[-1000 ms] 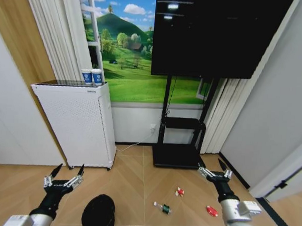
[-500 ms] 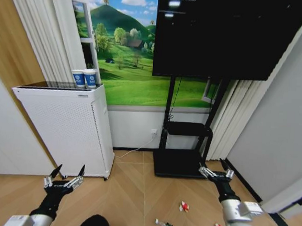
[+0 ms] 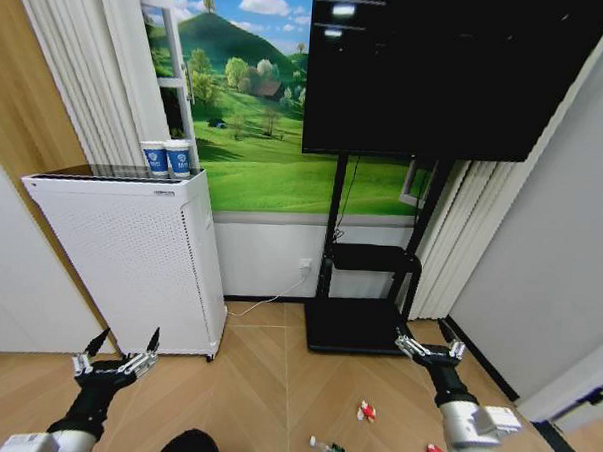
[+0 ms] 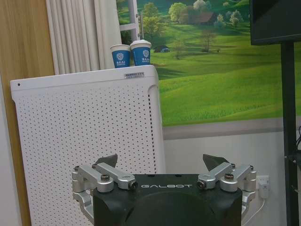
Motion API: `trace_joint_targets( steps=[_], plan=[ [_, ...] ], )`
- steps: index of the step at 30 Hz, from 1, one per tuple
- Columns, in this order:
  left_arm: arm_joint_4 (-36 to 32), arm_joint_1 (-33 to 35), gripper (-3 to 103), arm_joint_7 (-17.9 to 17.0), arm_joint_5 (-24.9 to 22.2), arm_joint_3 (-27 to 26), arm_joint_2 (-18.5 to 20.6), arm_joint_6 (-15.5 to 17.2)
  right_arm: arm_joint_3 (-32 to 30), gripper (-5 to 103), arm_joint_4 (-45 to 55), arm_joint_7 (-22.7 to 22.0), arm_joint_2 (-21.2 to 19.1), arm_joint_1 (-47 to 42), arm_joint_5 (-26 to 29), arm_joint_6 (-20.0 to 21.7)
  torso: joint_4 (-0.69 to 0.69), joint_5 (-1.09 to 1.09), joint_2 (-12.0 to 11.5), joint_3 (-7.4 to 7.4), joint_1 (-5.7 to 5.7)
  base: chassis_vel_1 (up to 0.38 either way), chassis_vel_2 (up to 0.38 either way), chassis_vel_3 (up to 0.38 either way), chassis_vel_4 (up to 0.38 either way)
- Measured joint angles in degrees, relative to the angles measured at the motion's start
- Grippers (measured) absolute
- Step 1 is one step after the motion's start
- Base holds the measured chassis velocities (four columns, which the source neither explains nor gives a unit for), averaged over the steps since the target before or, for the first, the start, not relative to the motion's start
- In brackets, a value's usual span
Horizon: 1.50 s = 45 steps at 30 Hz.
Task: Pick up the trash bin and place the garbage on the floor into it.
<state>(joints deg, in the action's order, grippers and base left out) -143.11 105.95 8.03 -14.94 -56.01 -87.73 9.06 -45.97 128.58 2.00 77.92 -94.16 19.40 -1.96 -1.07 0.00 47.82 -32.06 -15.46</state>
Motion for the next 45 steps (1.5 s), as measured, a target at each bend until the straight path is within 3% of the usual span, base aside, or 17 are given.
trace_joint_targets(
  steps=[16,25,30,38,45],
  plan=[
    [-0.2,0.1,99,-1.2,-1.7,-0.3,-0.1,0.0,0.0,100,-0.4,0.3,0.5,-0.4,-0.8,-0.6,0.00,0.00,-3.8,2.14,1.65,0.000,0.000,0.000,0.000],
    [0.0,0.1,99,-1.2,-1.8,-0.2,0.0,0.0,0.0,100,-0.4,0.4,0.6,-0.5,-1.0,-0.8,0.00,0.00,-4.8,2.64,2.16,0.000,0.000,0.000,0.000],
    [0.5,-0.1,99,-1.0,-1.9,0.3,0.2,-0.1,0.2,100,-0.4,0.4,1.3,-1.0,-1.8,-1.2,0.00,0.00,-7.3,4.19,3.17,0.000,0.000,0.000,0.000],
    [0.7,-0.1,99,-0.8,-1.9,0.9,0.5,-0.1,0.4,100,-0.6,0.5,1.4,-1.2,-2.2,-1.4,0.00,-0.01,-8.7,4.96,3.75,0.000,0.000,0.000,0.000],
    [0.6,0.2,99,2.0,-1.2,2.1,0.8,-0.6,2.0,100,-2.0,2.8,1.3,-1.9,-3.8,-2.9,0.00,0.00,-9.9,5.70,4.28,0.000,0.000,0.000,0.000]
  ],
)
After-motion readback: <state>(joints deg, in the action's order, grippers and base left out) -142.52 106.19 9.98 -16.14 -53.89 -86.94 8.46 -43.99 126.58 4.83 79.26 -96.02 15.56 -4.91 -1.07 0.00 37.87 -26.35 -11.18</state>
